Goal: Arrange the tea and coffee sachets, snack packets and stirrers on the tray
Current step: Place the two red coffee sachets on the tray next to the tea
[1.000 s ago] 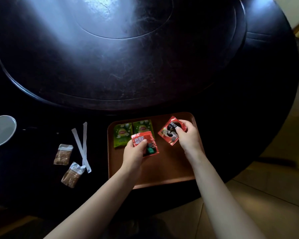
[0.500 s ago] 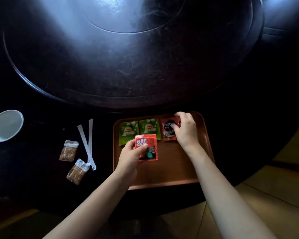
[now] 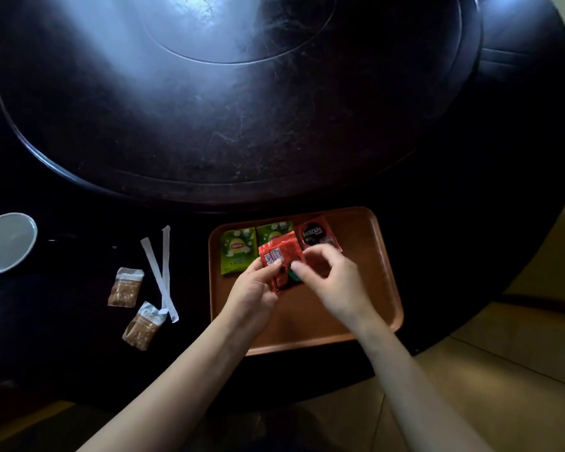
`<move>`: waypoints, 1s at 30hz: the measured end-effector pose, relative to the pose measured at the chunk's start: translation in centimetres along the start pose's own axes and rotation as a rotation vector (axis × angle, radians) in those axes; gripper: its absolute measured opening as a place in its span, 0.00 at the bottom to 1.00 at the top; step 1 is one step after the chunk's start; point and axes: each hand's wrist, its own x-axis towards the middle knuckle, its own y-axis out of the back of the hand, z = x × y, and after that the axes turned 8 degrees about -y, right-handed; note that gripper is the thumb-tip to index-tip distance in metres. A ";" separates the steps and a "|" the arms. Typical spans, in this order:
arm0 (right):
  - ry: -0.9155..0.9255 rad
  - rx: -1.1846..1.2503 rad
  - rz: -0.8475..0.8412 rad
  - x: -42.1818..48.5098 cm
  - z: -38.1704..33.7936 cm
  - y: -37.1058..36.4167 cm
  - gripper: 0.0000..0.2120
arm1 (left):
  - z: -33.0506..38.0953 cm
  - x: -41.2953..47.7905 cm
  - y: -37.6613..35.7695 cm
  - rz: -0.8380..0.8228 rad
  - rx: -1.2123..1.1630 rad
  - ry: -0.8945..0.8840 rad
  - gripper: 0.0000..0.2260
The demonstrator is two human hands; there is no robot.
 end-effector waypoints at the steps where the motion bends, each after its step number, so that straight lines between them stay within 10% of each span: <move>1: -0.003 0.023 0.005 -0.9 -0.1 -0.2 0.07 | -0.1 -0.1 -0.5 0.000 0.007 -0.007 0.12; 6: 0.180 -0.163 0.296 -2.5 -0.3 -0.5 0.06 | -1.2 -0.2 -2.0 0.097 0.256 -0.065 0.12; 10: 0.233 -0.333 0.179 -3.5 0.9 -0.9 0.12 | -1.0 -0.7 -2.8 0.034 0.225 -0.038 0.10; 30: -0.246 0.206 0.260 2.3 3.3 5.5 0.03 | -1.9 2.4 -3.8 0.005 0.531 -0.147 0.11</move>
